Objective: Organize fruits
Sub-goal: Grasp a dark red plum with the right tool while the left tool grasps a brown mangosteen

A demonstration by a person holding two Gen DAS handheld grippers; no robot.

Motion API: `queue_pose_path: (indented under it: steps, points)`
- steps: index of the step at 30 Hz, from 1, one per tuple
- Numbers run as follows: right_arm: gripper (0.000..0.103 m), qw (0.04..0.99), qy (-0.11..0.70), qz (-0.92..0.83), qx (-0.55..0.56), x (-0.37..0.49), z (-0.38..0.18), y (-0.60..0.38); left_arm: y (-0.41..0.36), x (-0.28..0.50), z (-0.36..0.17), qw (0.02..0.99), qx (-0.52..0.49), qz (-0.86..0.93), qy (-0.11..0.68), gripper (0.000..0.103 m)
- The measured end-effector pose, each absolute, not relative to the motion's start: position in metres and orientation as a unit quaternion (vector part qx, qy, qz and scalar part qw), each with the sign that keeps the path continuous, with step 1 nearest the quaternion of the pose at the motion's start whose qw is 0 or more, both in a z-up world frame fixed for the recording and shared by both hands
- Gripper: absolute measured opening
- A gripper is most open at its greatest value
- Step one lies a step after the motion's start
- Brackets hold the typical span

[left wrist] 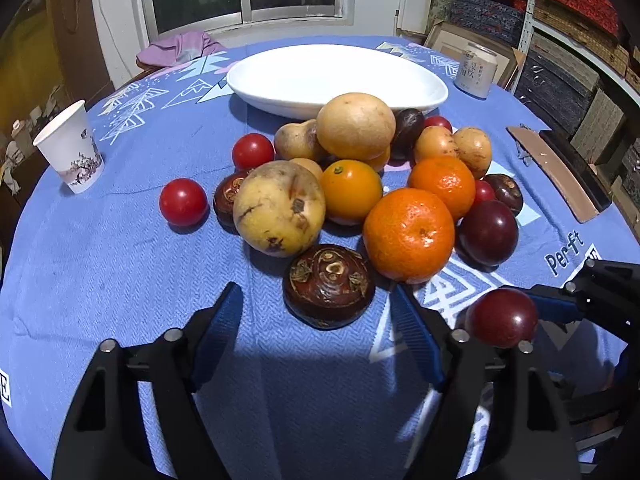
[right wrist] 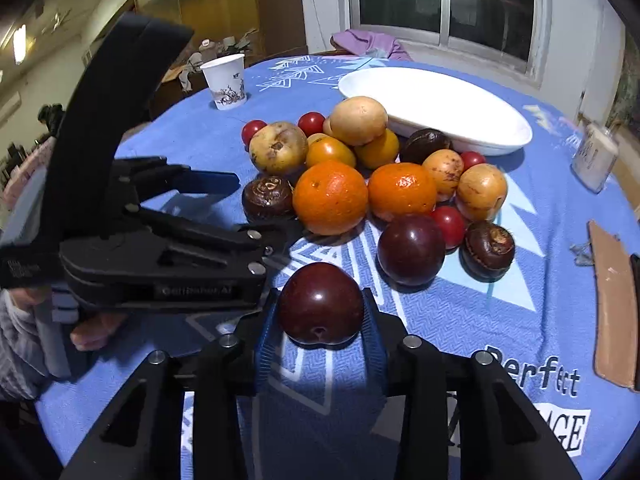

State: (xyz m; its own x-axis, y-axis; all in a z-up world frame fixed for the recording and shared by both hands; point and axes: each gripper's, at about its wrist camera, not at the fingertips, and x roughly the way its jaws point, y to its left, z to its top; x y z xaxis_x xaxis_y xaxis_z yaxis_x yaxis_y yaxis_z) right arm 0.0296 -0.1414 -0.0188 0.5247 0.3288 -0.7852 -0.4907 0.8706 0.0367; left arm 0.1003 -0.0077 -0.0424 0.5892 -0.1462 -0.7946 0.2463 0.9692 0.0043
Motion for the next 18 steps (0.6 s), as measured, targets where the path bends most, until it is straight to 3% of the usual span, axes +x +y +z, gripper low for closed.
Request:
queue_pose_path:
  steps: [2,6,18]
  points:
    - [0.04,0.867,0.428,0.237,-0.091,0.029,-0.019,-0.142,-0.005,0.1,-0.041,0.891,0.057,-0.109,0.436,0.059]
    - [0.04,0.867,0.431,0.236,-0.082,0.03,-0.019,-0.146,0.003,0.103,-0.039,0.892,0.039,-0.109,0.437,0.049]
    - [0.04,0.867,0.435,0.234,-0.07,0.031,-0.02,-0.15,0.013,0.083,-0.039,0.893,0.001,-0.107,0.438,0.043]
